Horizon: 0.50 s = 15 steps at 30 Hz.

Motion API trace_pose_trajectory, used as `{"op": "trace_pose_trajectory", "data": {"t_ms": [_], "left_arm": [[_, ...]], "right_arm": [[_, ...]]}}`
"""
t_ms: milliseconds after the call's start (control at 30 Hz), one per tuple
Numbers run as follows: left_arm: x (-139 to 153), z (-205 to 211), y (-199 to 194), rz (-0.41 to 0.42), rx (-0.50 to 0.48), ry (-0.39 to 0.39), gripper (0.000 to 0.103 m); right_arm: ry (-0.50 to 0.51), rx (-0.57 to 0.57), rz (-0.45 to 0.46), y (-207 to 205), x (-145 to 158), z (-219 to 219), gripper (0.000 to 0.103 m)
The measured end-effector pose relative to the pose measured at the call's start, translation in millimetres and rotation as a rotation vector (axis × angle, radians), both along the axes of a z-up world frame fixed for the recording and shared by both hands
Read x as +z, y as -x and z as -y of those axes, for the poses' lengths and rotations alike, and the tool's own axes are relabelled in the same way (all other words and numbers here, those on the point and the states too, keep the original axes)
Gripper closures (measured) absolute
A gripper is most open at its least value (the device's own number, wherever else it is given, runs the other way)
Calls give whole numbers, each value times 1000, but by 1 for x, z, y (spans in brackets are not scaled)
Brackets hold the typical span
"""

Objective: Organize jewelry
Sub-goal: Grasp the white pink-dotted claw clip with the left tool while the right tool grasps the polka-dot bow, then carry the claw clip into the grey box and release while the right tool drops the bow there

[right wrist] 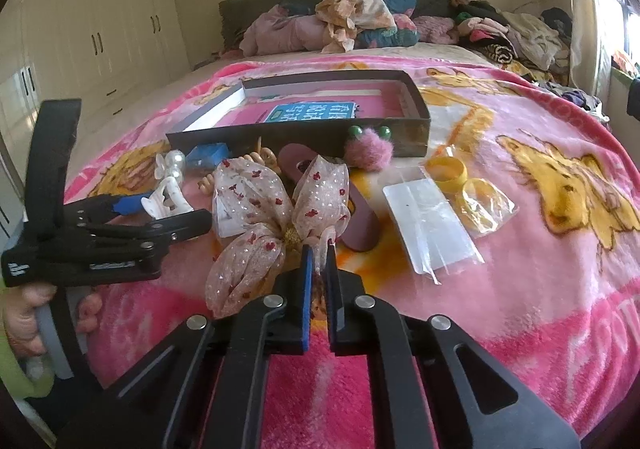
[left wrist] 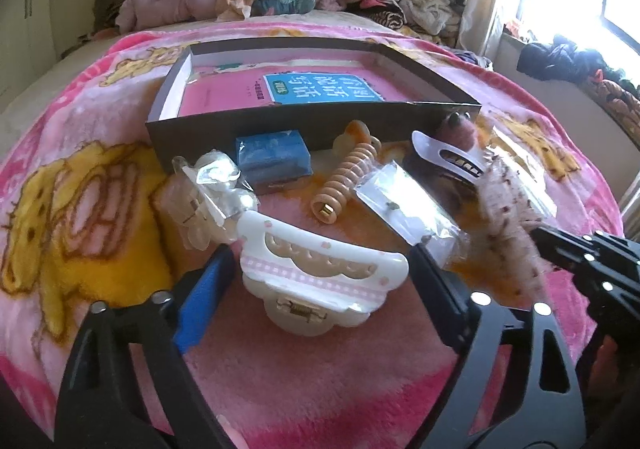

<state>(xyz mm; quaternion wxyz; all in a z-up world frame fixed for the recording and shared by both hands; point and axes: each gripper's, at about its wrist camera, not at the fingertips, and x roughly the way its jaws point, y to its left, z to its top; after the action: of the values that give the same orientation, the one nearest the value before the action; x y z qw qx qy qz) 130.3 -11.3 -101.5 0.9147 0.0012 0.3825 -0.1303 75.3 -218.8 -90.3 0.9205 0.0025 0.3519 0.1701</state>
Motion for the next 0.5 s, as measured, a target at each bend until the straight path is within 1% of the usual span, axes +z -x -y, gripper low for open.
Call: {"op": "trace_pose_trajectory", "data": {"t_ms": [200,400,500], "left_arm": [[3,-3,-1,-9,-8,18,34],[19,1,14,5,-40,60,35],[29,5,20,20,-49,63,35]], "right_arm": [[-16,5,17,8,10,6,98],[-31,-13,44,9,24,12,98],[-23,-25,64,5,32,16,98]]}}
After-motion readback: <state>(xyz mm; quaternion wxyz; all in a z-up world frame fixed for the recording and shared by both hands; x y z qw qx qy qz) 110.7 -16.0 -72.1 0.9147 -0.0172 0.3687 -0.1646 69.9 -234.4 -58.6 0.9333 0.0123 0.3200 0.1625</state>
